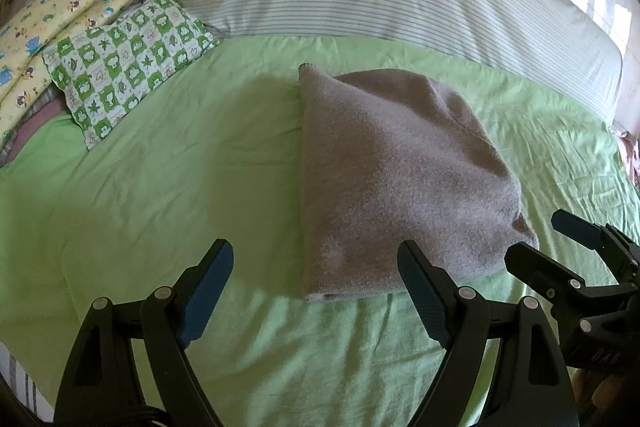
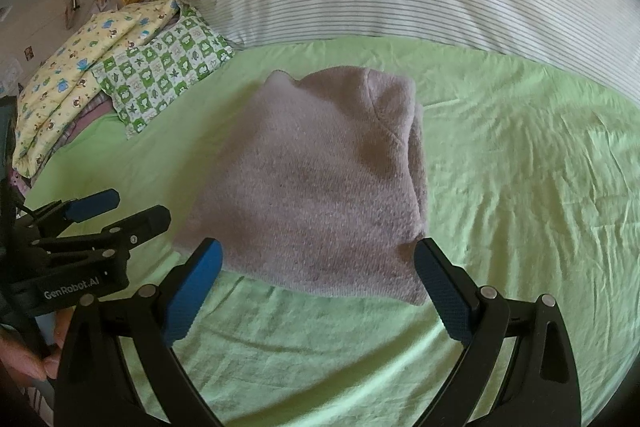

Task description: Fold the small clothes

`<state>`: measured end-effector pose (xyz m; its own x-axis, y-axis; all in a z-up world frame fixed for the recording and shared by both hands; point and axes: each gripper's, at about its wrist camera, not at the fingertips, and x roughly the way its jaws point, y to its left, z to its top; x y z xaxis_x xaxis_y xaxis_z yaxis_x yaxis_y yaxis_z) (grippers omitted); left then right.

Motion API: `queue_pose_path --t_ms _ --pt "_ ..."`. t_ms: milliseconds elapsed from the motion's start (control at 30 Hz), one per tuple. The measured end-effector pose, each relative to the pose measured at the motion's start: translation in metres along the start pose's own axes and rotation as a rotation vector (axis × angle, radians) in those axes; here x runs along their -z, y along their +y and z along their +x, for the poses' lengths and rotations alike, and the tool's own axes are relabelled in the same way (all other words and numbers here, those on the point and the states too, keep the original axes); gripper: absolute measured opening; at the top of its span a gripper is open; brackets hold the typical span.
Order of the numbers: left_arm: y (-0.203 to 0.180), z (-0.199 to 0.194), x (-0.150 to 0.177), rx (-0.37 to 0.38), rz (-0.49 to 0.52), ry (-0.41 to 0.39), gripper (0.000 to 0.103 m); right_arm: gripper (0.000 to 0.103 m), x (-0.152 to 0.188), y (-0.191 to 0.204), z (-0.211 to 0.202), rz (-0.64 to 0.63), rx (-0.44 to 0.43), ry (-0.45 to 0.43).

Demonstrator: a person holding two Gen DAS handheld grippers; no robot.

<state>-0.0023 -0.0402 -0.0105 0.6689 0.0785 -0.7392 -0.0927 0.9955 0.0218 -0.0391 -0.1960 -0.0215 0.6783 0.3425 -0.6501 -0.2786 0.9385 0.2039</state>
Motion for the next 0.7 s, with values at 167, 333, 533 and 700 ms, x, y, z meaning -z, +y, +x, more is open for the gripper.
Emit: queue_pose_path --t_ms 167,333,533,700 --pt "-0.0001 0.0009 0.0000 0.000 0.000 -0.001 0.085 0.097 -0.0015 0.0008 -0.0012 -0.003 -0.001 -0.003" --pt "-0.0003 0.0010 -0.0004 0.003 0.001 -0.002 0.085 0.097 -0.0050 0.0028 -0.0025 -0.005 -0.006 -0.007" --pt "0.0004 0.0015 -0.0021 0.004 -0.001 0.000 0.085 0.097 -0.0086 0.0020 -0.0025 -0.006 -0.009 -0.012" --pt "0.0004 0.0022 -0.0033 0.004 0.002 0.003 0.085 0.097 -0.0101 -0.0001 -0.0016 -0.006 -0.013 -0.011"
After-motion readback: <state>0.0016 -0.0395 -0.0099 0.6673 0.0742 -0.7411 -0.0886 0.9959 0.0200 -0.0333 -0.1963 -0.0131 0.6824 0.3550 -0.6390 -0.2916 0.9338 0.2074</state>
